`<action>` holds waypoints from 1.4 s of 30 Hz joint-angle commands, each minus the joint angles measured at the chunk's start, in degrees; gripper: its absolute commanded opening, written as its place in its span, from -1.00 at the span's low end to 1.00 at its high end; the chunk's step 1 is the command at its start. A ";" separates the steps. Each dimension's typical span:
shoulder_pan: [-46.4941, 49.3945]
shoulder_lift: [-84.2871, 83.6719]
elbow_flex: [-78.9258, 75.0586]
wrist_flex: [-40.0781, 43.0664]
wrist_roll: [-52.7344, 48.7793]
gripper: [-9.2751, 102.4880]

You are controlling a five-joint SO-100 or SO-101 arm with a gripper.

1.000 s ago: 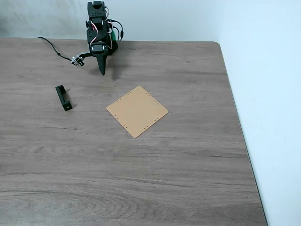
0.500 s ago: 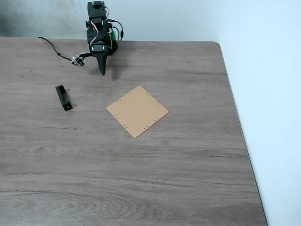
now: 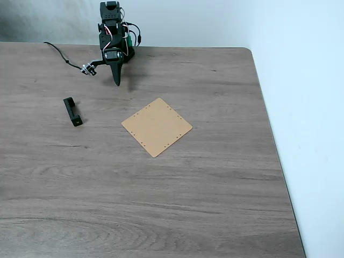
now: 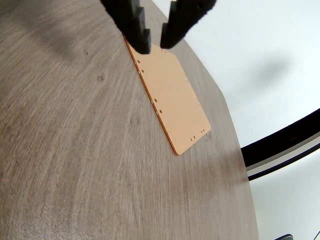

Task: Grasp a black block and then place it on the board.

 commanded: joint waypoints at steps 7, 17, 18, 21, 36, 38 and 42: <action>0.18 1.32 1.14 -0.18 -8.96 -0.83; 0.35 1.23 1.14 0.79 -5.54 -0.83; 0.35 1.23 1.14 0.79 -5.45 -0.83; 0.79 -0.09 -1.14 1.85 -7.12 -0.83; 2.37 -40.34 -43.42 6.42 -34.98 -0.83; 4.04 -42.45 -43.86 6.33 -41.66 -0.81; 8.00 -48.60 -46.23 5.27 -54.76 -0.75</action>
